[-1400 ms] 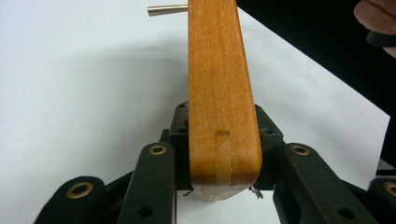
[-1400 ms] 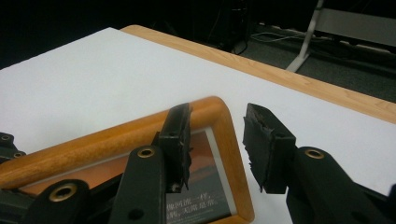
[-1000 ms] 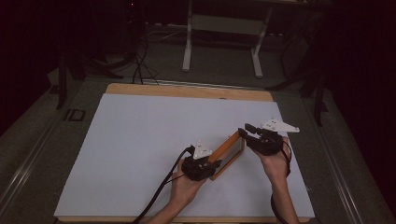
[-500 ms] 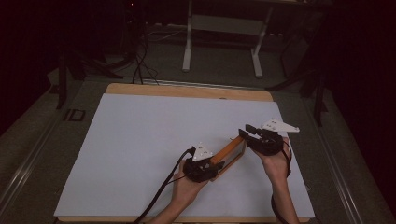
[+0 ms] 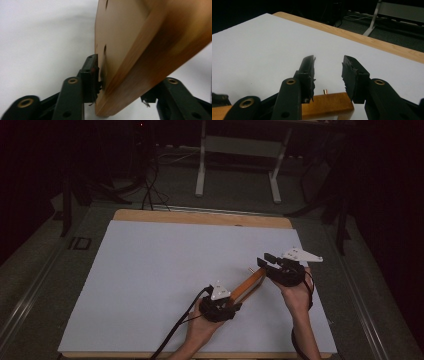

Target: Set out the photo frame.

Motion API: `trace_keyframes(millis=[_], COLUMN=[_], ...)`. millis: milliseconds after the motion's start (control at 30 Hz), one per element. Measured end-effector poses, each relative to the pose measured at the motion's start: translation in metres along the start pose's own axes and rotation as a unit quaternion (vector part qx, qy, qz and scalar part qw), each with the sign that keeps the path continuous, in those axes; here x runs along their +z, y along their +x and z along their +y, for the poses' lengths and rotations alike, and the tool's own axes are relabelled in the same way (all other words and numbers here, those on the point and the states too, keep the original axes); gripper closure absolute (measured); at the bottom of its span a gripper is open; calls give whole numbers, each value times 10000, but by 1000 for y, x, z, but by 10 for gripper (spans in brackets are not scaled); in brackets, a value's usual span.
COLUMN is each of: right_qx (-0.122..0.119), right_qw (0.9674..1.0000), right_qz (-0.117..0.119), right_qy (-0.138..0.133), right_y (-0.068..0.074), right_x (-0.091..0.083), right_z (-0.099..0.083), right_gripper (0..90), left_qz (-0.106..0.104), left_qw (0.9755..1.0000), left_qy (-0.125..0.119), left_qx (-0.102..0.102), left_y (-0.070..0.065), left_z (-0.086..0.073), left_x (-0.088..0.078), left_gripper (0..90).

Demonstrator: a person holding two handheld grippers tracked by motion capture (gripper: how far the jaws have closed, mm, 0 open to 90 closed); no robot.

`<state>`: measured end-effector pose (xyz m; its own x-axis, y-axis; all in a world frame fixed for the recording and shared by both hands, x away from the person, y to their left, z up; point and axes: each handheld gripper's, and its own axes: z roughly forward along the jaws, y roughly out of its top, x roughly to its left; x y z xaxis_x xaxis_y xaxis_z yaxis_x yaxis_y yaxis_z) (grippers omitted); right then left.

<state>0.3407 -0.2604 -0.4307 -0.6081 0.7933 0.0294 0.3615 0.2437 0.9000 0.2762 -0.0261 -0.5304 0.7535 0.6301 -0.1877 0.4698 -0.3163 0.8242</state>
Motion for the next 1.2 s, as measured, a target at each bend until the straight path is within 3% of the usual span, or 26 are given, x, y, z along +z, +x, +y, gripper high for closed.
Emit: trace_keyframes(millis=[267, 433, 533, 767, 967, 1067, 1133, 1200], right_qx=[-20, 5, 4, -128, -466, -675, -716, -612], right_qw=[10000, 10000, 10000, 9999, 9981, 9959, 9956, 9955], right_qz=[28, 26, 34, 107, 399, 586, 600, 724], right_qy=[8, 5, 2, 36, 97, 130, 118, 6], right_y=[1, 0, -1, 0, 5, 9, 10, 8], right_x=[1, 0, 0, 0, -1, -1, -1, -4], right_z=[-1, -1, -1, -1, 2, 3, 3, 5], right_gripper=[614, 614, 614, 614, 603, 596, 602, 599], left_qz=[206, 162, 352, 307, 284, 203, 119, 45], left_qw=[9996, 9995, 9985, 9989, 9982, 9973, 9973, 9972], left_qy=[-47, -164, -219, -271, -372, -527, -568, -595], left_qx=[202, 216, 346, 223, 376, 463, 444, 460], left_y=[-2, 0, -2, 5, 7, 11, 15, 17], left_z=[-6, -5, -5, -2, 9, 24, 34, 42], left_x=[6, 5, 4, 1, -8, -19, -26, -33], left_gripper=[628, 640, 674, 693, 693, 694, 694, 694])
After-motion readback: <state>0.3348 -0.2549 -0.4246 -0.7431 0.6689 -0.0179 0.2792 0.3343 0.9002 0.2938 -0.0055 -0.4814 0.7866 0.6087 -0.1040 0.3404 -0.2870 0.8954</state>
